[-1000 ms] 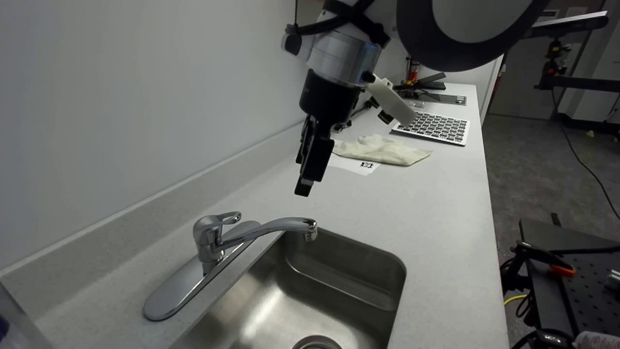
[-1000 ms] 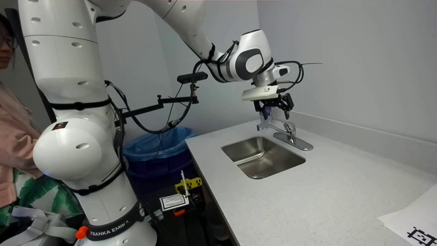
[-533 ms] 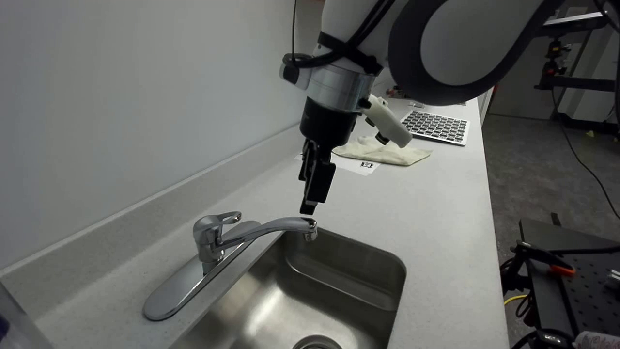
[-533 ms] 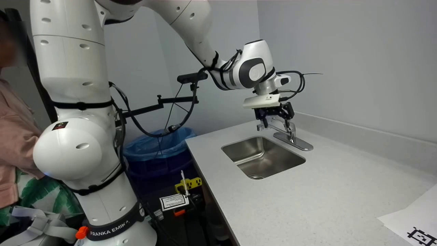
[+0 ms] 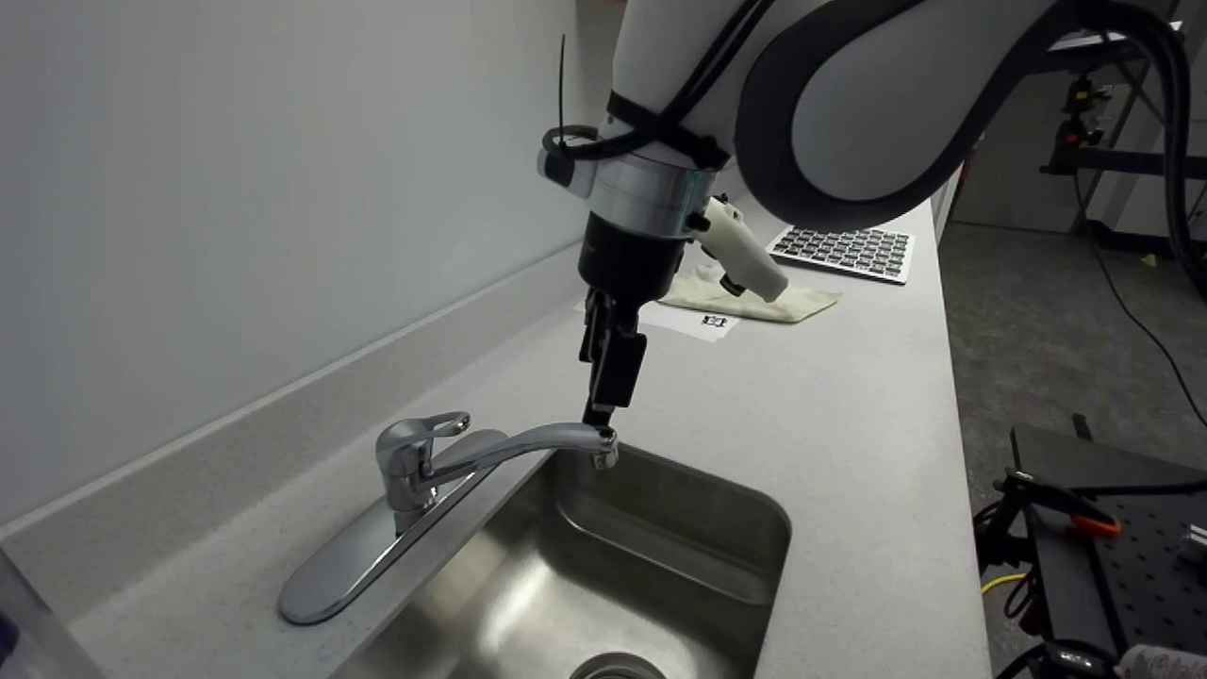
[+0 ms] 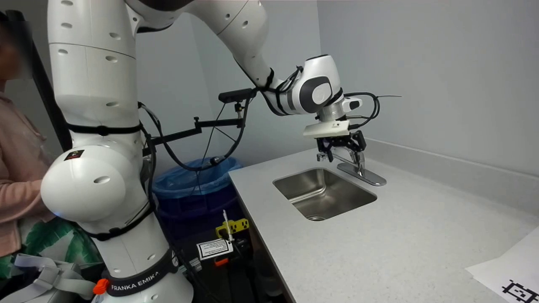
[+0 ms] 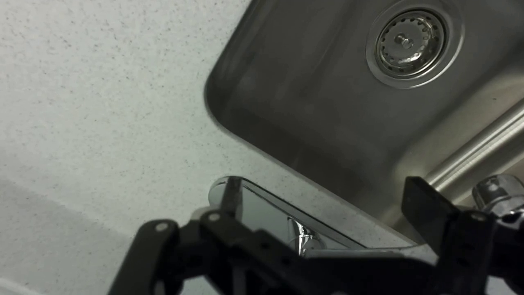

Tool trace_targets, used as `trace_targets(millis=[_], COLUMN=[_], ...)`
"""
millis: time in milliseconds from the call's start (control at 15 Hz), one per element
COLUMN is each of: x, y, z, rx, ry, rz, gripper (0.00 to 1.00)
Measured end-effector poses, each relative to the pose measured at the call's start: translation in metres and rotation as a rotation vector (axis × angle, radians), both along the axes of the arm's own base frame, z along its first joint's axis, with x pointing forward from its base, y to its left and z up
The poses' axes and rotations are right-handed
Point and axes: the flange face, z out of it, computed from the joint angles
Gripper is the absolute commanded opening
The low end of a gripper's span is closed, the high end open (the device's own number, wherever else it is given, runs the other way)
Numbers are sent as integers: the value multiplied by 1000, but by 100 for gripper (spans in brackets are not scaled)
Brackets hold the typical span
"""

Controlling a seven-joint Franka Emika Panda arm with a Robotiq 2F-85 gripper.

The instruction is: Turn the tap nozzle to the left and the tap handle to the right

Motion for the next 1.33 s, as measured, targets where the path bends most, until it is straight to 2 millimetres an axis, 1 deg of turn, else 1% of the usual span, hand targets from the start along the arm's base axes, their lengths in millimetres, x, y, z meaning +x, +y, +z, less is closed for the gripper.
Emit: trace_targets(millis=[533,667,867,1000,1200,1333], x=[1,3,5,6,10,10], y=[-4,-2,7,17,22,29], z=[0,1,1,-1,-3,-4], rx=[0,1,-1,3,-1,-1], ry=[-1,-4,-9,-8,-10,-11], rz=[-7,-3,17,36,68,98], gripper=[100,100,100,100,100,100])
